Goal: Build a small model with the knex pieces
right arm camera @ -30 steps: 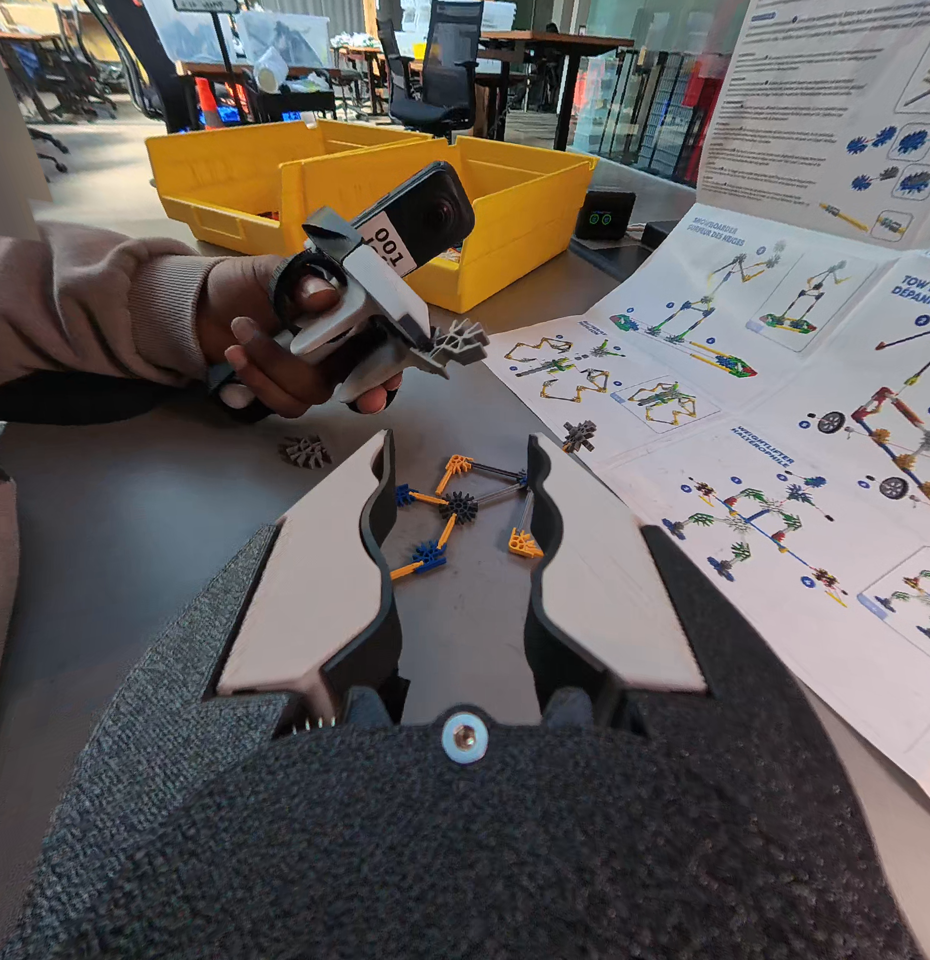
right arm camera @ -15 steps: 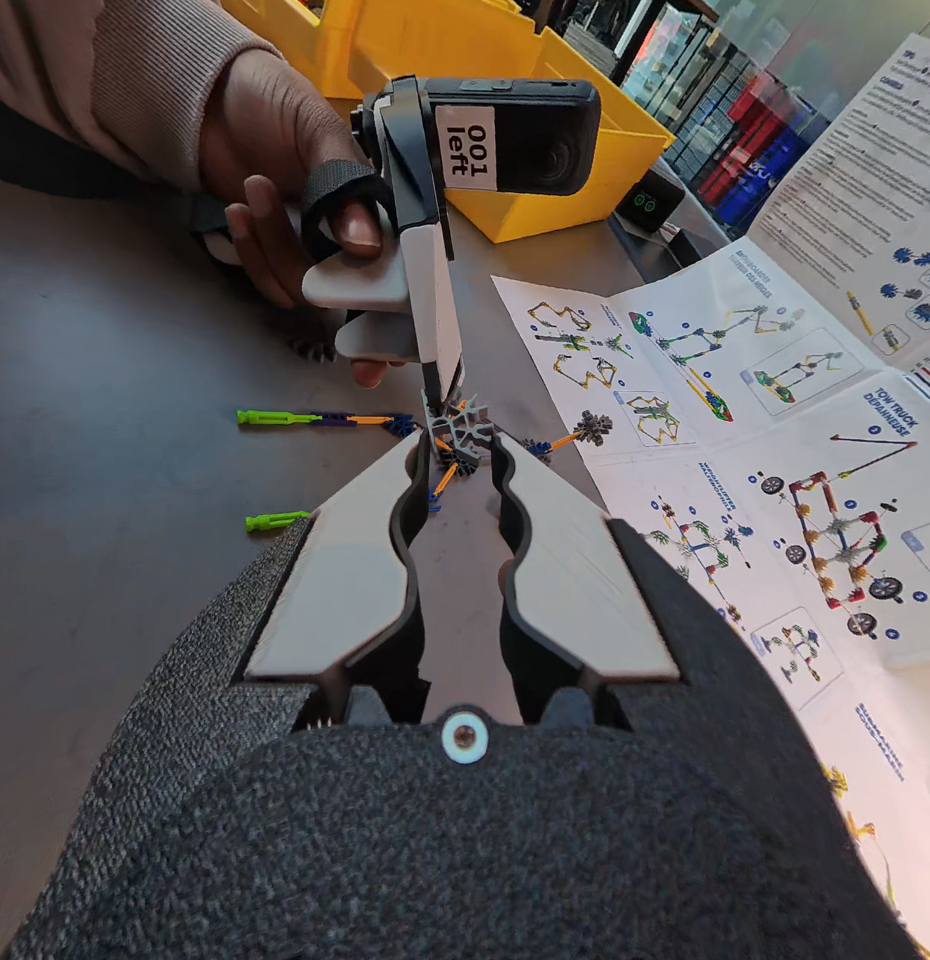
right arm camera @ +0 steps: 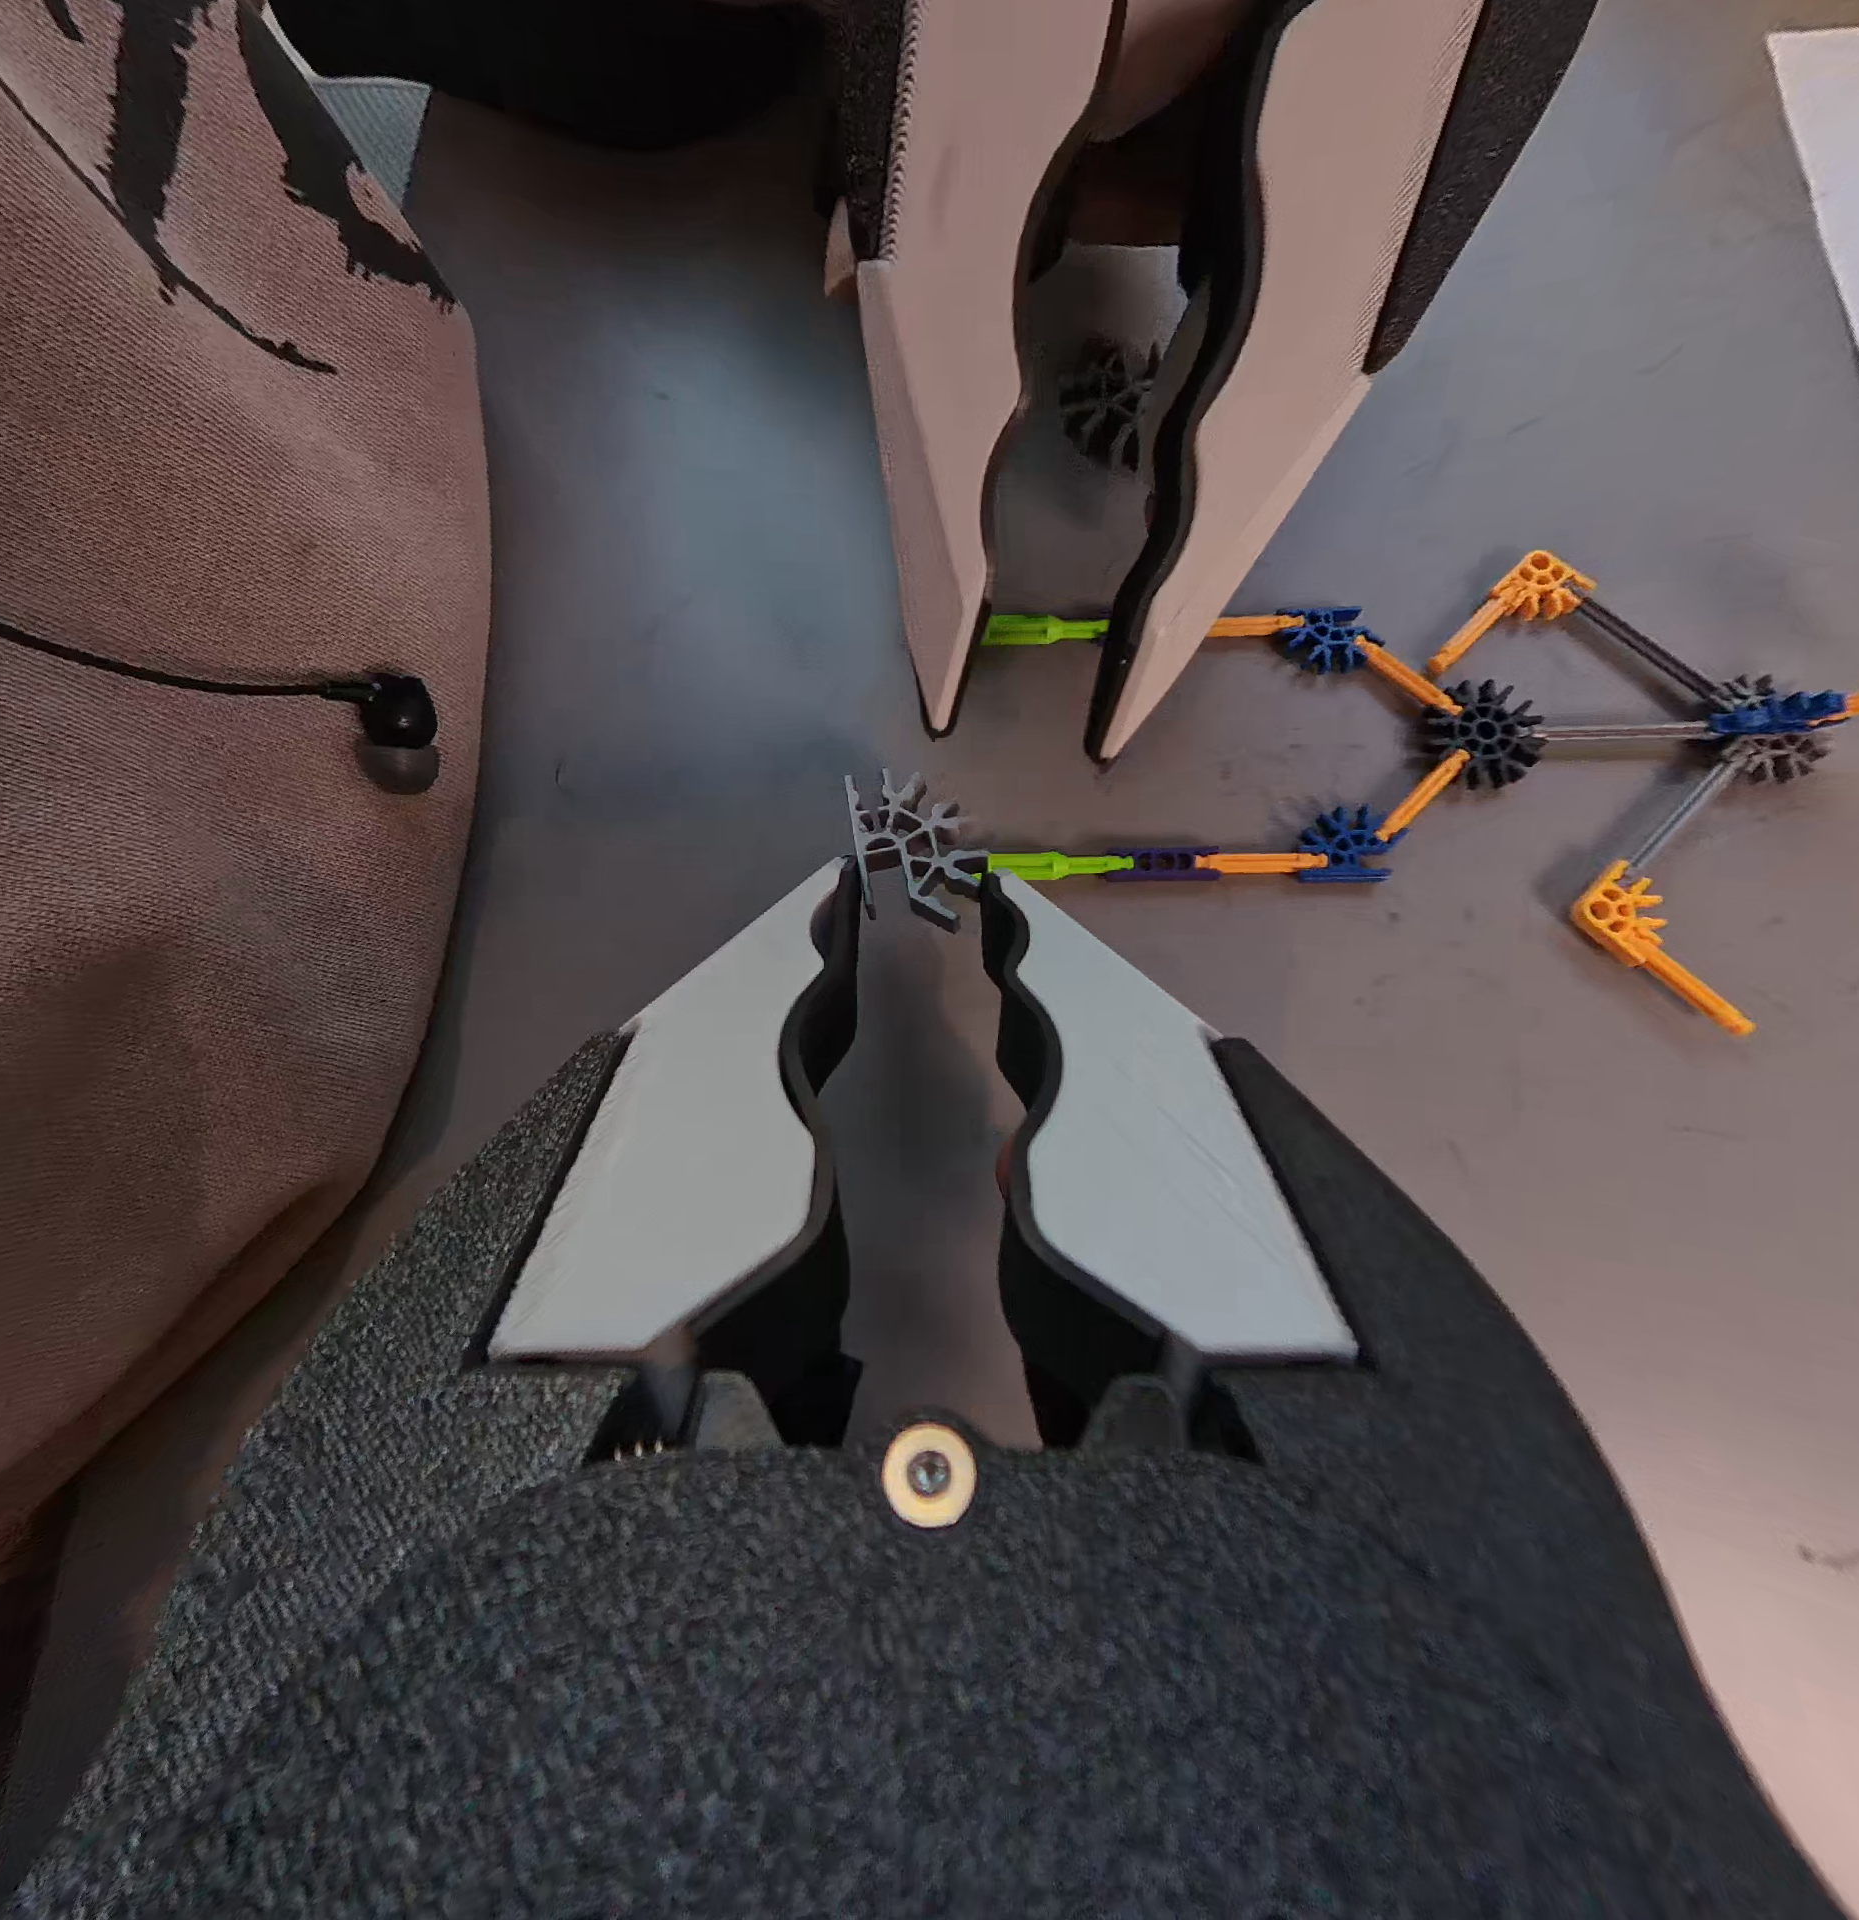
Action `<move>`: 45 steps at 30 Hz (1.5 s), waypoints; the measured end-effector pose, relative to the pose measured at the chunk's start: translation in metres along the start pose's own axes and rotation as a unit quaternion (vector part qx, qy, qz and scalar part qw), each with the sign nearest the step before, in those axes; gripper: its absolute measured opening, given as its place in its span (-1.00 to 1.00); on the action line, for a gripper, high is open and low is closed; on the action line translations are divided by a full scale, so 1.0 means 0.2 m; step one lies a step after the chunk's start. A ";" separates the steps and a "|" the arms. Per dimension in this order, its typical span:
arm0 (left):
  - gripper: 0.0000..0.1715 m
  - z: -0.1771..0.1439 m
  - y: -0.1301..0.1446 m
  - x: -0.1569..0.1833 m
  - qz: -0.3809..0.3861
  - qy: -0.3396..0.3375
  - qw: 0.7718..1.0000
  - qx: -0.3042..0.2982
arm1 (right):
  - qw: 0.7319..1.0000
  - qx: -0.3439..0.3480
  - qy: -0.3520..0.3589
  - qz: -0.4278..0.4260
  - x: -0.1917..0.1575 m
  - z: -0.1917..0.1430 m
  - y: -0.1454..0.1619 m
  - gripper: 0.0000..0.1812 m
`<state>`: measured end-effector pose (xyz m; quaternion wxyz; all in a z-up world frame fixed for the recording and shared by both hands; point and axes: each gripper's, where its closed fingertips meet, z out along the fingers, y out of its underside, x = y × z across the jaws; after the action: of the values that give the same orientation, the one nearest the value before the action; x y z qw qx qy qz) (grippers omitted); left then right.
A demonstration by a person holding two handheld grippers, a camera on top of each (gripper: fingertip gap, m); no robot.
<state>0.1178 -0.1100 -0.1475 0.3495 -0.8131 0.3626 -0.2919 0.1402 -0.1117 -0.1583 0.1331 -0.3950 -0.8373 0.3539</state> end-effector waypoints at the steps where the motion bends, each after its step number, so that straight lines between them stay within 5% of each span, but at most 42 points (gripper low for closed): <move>1: -0.71 0.01 0.01 0.02 0.003 0.009 1.000 -0.008 | 1.000 -0.008 0.000 0.002 0.00 0.01 0.01 -0.76; 22: -0.59 0.13 0.07 0.08 0.066 -0.055 0.992 -0.088 | 0.998 -0.061 0.031 0.013 0.00 0.03 0.05 -0.76; 45: -0.72 0.14 0.05 0.06 0.062 -0.061 0.994 -0.073 | 0.998 -0.049 0.041 -0.012 0.03 -0.01 0.05 -0.77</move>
<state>0.1407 -0.1143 -0.1694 0.3277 -0.8287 0.4108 -0.1926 0.1423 -0.1013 -0.1644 0.1519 -0.4057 -0.8520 0.2939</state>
